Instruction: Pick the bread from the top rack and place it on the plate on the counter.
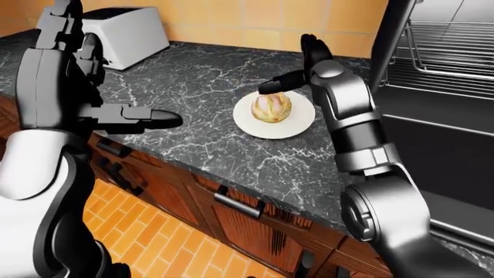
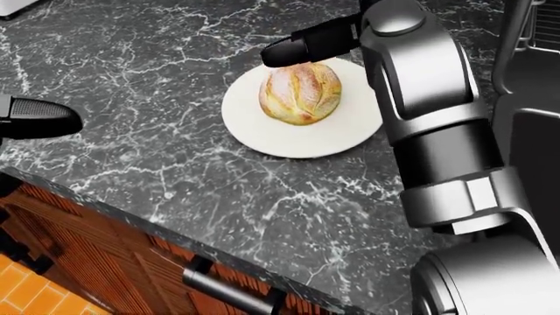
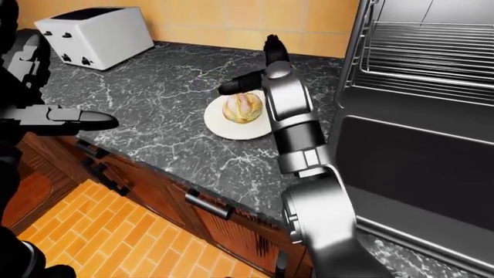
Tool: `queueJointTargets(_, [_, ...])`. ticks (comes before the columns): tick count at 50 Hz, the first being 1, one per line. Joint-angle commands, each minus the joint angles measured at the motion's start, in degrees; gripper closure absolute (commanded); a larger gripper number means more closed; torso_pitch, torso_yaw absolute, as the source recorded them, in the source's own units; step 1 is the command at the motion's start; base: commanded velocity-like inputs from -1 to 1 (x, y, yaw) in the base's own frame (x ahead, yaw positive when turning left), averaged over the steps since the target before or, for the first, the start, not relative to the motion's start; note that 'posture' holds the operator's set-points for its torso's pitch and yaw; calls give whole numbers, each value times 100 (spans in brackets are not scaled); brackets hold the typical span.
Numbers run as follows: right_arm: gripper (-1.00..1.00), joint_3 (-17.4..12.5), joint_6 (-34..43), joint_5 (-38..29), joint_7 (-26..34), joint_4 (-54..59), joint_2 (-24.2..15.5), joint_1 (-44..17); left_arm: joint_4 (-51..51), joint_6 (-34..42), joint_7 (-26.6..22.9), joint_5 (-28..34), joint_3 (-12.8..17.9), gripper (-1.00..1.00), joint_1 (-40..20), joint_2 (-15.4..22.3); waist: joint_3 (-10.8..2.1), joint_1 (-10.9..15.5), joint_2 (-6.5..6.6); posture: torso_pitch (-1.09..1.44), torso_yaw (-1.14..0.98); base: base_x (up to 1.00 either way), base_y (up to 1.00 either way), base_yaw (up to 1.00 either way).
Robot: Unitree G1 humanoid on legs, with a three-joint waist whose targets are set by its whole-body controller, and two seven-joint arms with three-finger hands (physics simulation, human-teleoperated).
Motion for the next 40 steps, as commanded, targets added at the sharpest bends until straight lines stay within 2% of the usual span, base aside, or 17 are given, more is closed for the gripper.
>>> queueJointTargets(1, [-100,1,-1,-24,-8,-378,-42,-260,-88,-147,25,38,57,-100,-148,69,-153,6,-1,0,59,0,0,0])
queueJointTargets(17, [-100,100,858,-104,264,-1598,9,-449,-21,-243,-11,121,15,-100,-95,30,-130,12,-15,0,59,0,0,0])
queueJointTargets(40, [-100,131,2190,-159,535,-3126,33,-1104,92,-289,-60,234,-73,-100,-162,-18,-92,49,-65,0,59,0,0,0])
